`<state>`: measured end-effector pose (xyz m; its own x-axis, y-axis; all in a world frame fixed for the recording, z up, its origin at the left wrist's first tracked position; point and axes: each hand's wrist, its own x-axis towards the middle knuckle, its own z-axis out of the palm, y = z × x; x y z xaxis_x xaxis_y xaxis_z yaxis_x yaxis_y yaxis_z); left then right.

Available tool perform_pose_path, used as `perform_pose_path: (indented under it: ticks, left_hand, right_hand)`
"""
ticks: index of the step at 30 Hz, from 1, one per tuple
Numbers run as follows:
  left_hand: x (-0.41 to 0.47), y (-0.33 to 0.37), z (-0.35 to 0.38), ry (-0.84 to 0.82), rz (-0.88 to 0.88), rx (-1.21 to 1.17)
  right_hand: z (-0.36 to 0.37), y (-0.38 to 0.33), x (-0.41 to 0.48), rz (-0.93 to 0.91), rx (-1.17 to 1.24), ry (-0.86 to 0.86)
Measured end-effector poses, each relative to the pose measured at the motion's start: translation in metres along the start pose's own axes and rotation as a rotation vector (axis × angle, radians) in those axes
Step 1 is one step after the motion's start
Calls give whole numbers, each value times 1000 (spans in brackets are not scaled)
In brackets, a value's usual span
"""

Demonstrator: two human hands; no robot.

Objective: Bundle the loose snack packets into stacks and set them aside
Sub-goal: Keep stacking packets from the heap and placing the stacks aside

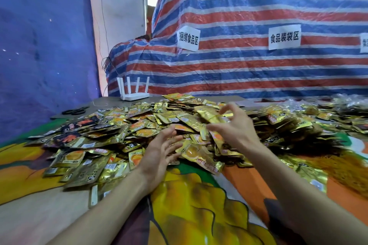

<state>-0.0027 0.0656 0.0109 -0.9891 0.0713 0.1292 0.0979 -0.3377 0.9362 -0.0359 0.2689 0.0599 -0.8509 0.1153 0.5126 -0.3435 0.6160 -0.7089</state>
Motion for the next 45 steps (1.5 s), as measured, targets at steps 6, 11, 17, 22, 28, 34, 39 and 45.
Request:
perform_pose_path:
  ticks: [6, 11, 17, 22, 28, 34, 39, 45]
  left_hand:
    - [-3, -1, 4, -49, 3, 138]
    - [2, -3, 0, 27, 26, 177]
    - [9, -5, -6, 207, 255, 492]
    - [0, -8, -6, 105, 453, 868]
    - [7, 30, -26, 183, 366, 1331]
    - [37, 58, -85, 448, 119, 1700]
    - [47, 31, -119, 483, -72, 1594]
    - [49, 23, -123, 543, 52, 1675]
  right_hand:
    - [3, 48, 45, 100, -508, 195]
    - [22, 67, 36, 48, -666, 196]
    - [12, 54, 29, 24, -431, 240]
    - [16, 18, 12, -304, -215, -81]
    - [44, 2, 12, -188, -578, -689]
    - [92, -1, 29, -54, -572, -473]
    - [131, -5, 53, 121, -449, -411]
    - [148, 1, 63, 107, -678, -296]
